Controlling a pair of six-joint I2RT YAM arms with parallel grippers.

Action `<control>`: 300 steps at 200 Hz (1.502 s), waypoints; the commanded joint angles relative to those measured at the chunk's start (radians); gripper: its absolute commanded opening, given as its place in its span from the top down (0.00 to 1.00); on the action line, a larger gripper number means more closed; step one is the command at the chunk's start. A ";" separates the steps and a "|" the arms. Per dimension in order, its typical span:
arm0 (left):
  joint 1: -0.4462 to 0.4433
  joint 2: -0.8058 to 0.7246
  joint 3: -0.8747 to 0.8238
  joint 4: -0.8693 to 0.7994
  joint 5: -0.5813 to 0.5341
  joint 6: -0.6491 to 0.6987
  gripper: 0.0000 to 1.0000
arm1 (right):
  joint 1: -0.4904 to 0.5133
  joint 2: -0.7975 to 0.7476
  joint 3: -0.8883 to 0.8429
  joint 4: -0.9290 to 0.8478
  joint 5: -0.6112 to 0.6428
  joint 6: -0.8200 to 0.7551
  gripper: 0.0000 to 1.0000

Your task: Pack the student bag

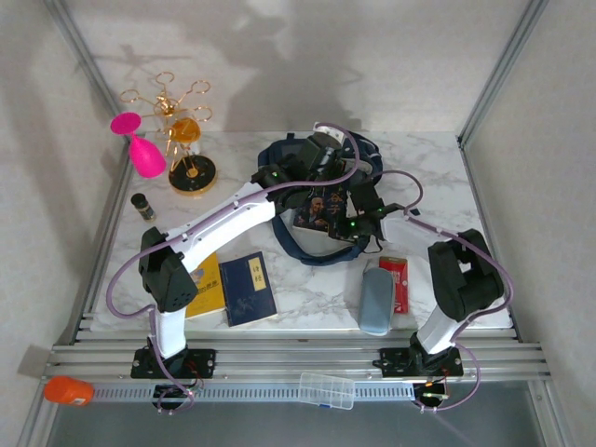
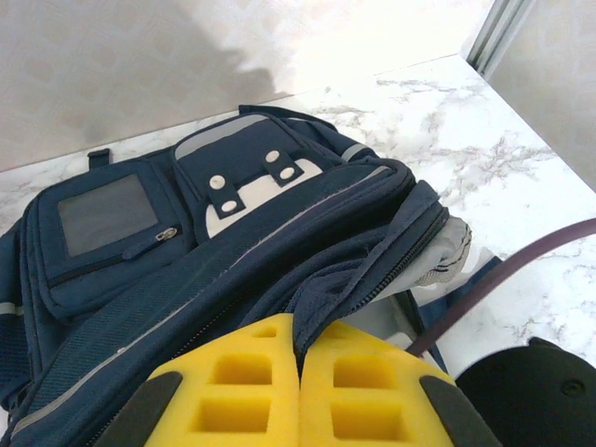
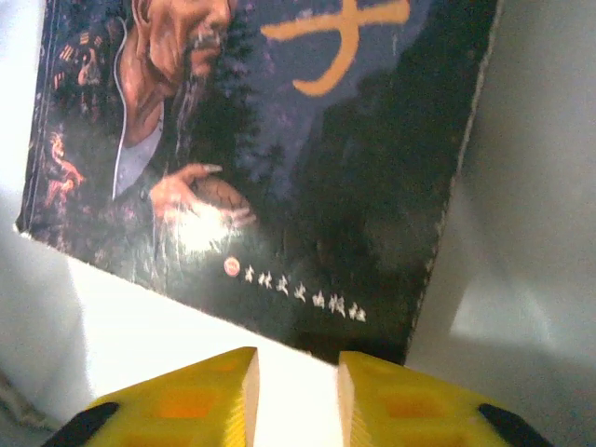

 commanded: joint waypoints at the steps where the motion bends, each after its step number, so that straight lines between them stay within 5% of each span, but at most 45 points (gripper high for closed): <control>1: 0.006 -0.043 0.067 0.069 -0.009 -0.010 1.00 | -0.005 0.058 0.029 0.098 0.105 0.016 0.82; 61: 0.006 -0.063 0.046 0.037 -0.041 0.035 1.00 | -0.034 0.146 0.117 0.268 0.284 -0.028 0.87; 92: 0.007 -0.061 0.046 0.020 -0.054 0.049 1.00 | -0.034 0.142 0.124 0.287 0.241 -0.086 0.84; 160: 0.010 -0.073 -0.032 0.024 -0.053 0.008 1.00 | -0.033 -0.216 -0.113 0.242 0.040 -0.100 0.63; 209: 0.014 -0.112 -0.261 0.005 0.030 -0.145 1.00 | -0.041 -0.484 -0.123 -0.014 0.157 -0.057 0.55; 220: 0.013 -0.132 -0.330 0.035 0.094 -0.180 0.90 | -0.045 -0.521 -0.120 -0.047 0.156 -0.046 0.55; 241: 0.006 -0.203 -0.475 0.111 0.156 -0.259 0.86 | -0.048 -0.558 -0.103 -0.069 0.044 -0.039 0.53; 264: 0.007 -0.334 -0.641 0.223 0.249 -0.333 0.58 | -0.041 -0.533 -0.053 -0.113 -0.041 -0.039 0.51; 300: 0.040 -0.574 -0.833 0.198 0.167 -0.467 0.40 | 0.060 -0.442 -0.006 -0.144 -0.072 -0.051 0.48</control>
